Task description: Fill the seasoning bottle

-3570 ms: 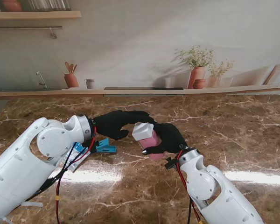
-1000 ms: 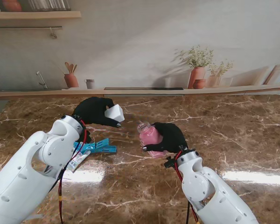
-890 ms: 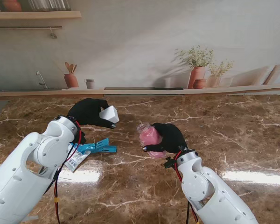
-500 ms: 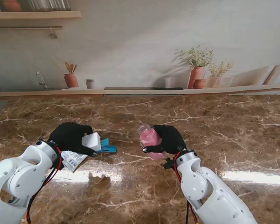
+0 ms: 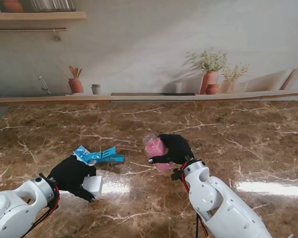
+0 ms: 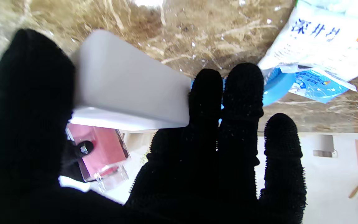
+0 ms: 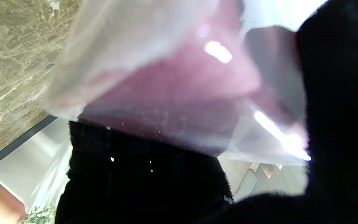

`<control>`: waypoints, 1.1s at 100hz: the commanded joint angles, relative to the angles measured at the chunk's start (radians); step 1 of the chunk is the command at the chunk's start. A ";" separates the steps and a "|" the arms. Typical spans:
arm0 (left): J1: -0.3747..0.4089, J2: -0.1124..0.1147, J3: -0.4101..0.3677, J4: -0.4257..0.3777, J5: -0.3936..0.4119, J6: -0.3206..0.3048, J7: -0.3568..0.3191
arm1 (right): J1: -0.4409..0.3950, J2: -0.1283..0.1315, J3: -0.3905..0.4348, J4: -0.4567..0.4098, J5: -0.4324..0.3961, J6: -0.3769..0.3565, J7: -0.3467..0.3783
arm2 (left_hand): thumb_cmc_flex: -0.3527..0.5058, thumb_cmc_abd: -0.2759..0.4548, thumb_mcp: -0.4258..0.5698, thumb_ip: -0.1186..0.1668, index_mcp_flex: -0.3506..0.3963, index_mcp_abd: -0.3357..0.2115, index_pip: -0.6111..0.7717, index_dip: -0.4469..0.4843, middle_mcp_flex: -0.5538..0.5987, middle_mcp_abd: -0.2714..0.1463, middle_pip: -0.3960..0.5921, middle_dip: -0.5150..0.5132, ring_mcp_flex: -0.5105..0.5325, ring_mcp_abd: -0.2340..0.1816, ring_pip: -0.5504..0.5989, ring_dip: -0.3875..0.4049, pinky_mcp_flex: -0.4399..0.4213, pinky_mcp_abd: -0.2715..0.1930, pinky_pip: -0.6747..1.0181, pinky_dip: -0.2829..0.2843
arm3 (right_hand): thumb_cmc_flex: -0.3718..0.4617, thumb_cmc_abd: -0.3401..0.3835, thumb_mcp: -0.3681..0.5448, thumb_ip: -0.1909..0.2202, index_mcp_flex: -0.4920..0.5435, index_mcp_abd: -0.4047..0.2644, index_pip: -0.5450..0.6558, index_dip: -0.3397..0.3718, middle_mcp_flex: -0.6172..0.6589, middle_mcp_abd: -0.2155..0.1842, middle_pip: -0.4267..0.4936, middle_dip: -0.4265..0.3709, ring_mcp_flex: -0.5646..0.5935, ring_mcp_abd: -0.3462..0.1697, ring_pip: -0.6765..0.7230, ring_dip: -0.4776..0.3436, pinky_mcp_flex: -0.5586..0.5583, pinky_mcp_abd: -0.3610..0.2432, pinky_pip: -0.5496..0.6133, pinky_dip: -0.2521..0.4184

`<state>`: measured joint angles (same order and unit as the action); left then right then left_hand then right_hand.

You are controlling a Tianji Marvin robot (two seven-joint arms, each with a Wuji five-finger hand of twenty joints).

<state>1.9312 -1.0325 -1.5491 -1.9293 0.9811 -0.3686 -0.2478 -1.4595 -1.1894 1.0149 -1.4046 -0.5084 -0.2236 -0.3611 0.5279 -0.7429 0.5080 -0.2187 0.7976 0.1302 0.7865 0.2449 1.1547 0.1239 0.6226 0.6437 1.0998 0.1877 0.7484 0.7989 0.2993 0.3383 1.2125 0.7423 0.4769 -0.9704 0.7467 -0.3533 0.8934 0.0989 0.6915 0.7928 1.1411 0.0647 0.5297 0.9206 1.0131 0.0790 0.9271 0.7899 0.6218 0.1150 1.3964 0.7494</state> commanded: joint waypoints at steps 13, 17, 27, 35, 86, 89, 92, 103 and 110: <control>-0.009 0.010 0.048 0.046 0.038 -0.021 -0.002 | 0.003 -0.006 -0.003 -0.011 0.002 0.009 0.017 | 0.157 0.093 0.122 0.022 0.200 -0.331 0.222 -0.031 -0.003 -0.121 0.026 0.020 -0.023 -0.050 0.010 0.025 0.002 -0.039 -0.013 0.023 | 0.288 0.274 0.509 0.117 0.113 -0.389 0.194 0.055 0.091 -0.197 0.145 0.028 0.048 -0.090 0.026 -0.003 0.003 -0.014 0.022 -0.020; -0.016 0.012 0.058 0.055 0.041 -0.023 -0.006 | 0.004 -0.006 -0.003 -0.010 0.003 0.009 0.017 | 0.159 0.089 0.123 0.022 0.193 -0.331 0.223 -0.030 -0.010 -0.122 0.023 0.019 -0.027 -0.052 0.006 0.024 0.005 -0.044 -0.015 0.021 | 0.287 0.274 0.509 0.117 0.113 -0.389 0.193 0.055 0.091 -0.197 0.145 0.027 0.048 -0.090 0.026 -0.003 0.003 -0.014 0.022 -0.020; -0.036 0.016 0.081 0.082 0.065 -0.031 -0.005 | 0.007 -0.006 -0.004 -0.008 0.005 0.009 0.018 | 0.160 0.081 0.124 0.020 0.174 -0.336 0.233 -0.014 -0.020 -0.130 0.024 0.028 -0.032 -0.055 -0.002 0.022 0.006 -0.045 -0.018 0.018 | 0.288 0.275 0.509 0.117 0.112 -0.389 0.194 0.054 0.092 -0.197 0.146 0.028 0.048 -0.090 0.026 -0.003 0.003 -0.014 0.022 -0.020; -0.051 0.020 0.094 0.099 0.098 -0.041 -0.006 | 0.010 -0.007 -0.005 -0.005 0.008 0.009 0.020 | 0.160 0.081 0.126 0.019 0.168 -0.341 0.236 -0.010 -0.023 -0.133 0.025 0.034 -0.035 -0.059 -0.004 0.022 0.004 -0.044 -0.018 0.017 | 0.288 0.275 0.509 0.117 0.113 -0.388 0.194 0.054 0.091 -0.197 0.146 0.027 0.048 -0.089 0.026 -0.003 0.002 -0.014 0.022 -0.020; -0.068 0.029 0.132 0.134 0.197 -0.044 0.011 | 0.006 -0.009 -0.002 0.002 0.016 0.002 0.012 | 0.144 0.061 0.123 0.015 0.124 -0.343 0.234 0.014 -0.063 -0.142 0.008 0.045 -0.068 -0.068 -0.029 0.023 -0.026 -0.049 -0.036 0.017 | 0.287 0.274 0.510 0.117 0.112 -0.388 0.197 0.051 0.091 -0.196 0.147 0.026 0.047 -0.090 0.027 -0.003 0.002 -0.013 0.022 -0.021; -0.069 0.029 0.134 0.137 0.202 -0.043 0.012 | 0.006 -0.009 -0.002 0.002 0.016 0.001 0.012 | 0.143 0.062 0.121 0.014 0.120 -0.341 0.232 0.015 -0.067 -0.143 0.007 0.043 -0.072 -0.068 -0.032 0.023 -0.028 -0.047 -0.037 0.017 | 0.288 0.274 0.510 0.117 0.112 -0.388 0.197 0.050 0.090 -0.196 0.147 0.026 0.047 -0.090 0.027 -0.003 0.002 -0.013 0.022 -0.021; -0.069 0.030 0.135 0.139 0.209 -0.042 0.016 | 0.006 -0.009 -0.001 0.003 0.016 0.000 0.011 | 0.142 0.062 0.120 0.014 0.114 -0.340 0.230 0.017 -0.073 -0.144 0.005 0.041 -0.079 -0.069 -0.036 0.022 -0.031 -0.047 -0.039 0.017 | 0.287 0.274 0.510 0.117 0.112 -0.388 0.197 0.050 0.091 -0.197 0.147 0.026 0.047 -0.090 0.027 -0.003 0.002 -0.013 0.022 -0.021; -0.068 0.030 0.141 0.151 0.214 -0.035 0.018 | 0.006 -0.010 -0.002 0.004 0.017 -0.003 0.011 | 0.142 0.064 0.111 0.017 0.087 -0.331 0.198 0.043 -0.109 -0.147 -0.004 0.026 -0.129 -0.065 -0.084 0.022 -0.058 -0.042 -0.061 0.025 | 0.287 0.274 0.510 0.117 0.112 -0.388 0.198 0.050 0.091 -0.196 0.147 0.026 0.048 -0.090 0.027 -0.003 0.002 -0.013 0.022 -0.021; -0.066 0.030 0.144 0.160 0.220 -0.030 0.032 | 0.006 -0.009 -0.002 0.004 0.017 -0.006 0.014 | 0.135 0.065 0.106 0.017 0.069 -0.326 0.190 0.046 -0.127 -0.151 -0.012 0.023 -0.161 -0.063 -0.104 0.018 -0.072 -0.040 -0.069 0.026 | 0.287 0.274 0.510 0.117 0.112 -0.389 0.198 0.049 0.091 -0.196 0.147 0.025 0.048 -0.090 0.027 -0.003 0.002 -0.013 0.022 -0.021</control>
<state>1.8546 -1.0056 -1.4113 -1.7873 1.1937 -0.4067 -0.2266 -1.4488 -1.1937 1.0107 -1.3998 -0.4974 -0.2256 -0.3583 0.5279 -0.7529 0.5080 -0.2187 0.7968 0.1249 0.7968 0.2559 1.0708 0.0875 0.6329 0.6791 0.9867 0.1511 0.6702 0.8085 0.2538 0.2930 1.1578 0.7446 0.4769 -0.9704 0.7467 -0.3532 0.8934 0.0988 0.6915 0.7926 1.1410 0.0648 0.5297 0.9206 1.0131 0.0790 0.9266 0.7900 0.6218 0.1151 1.3964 0.7490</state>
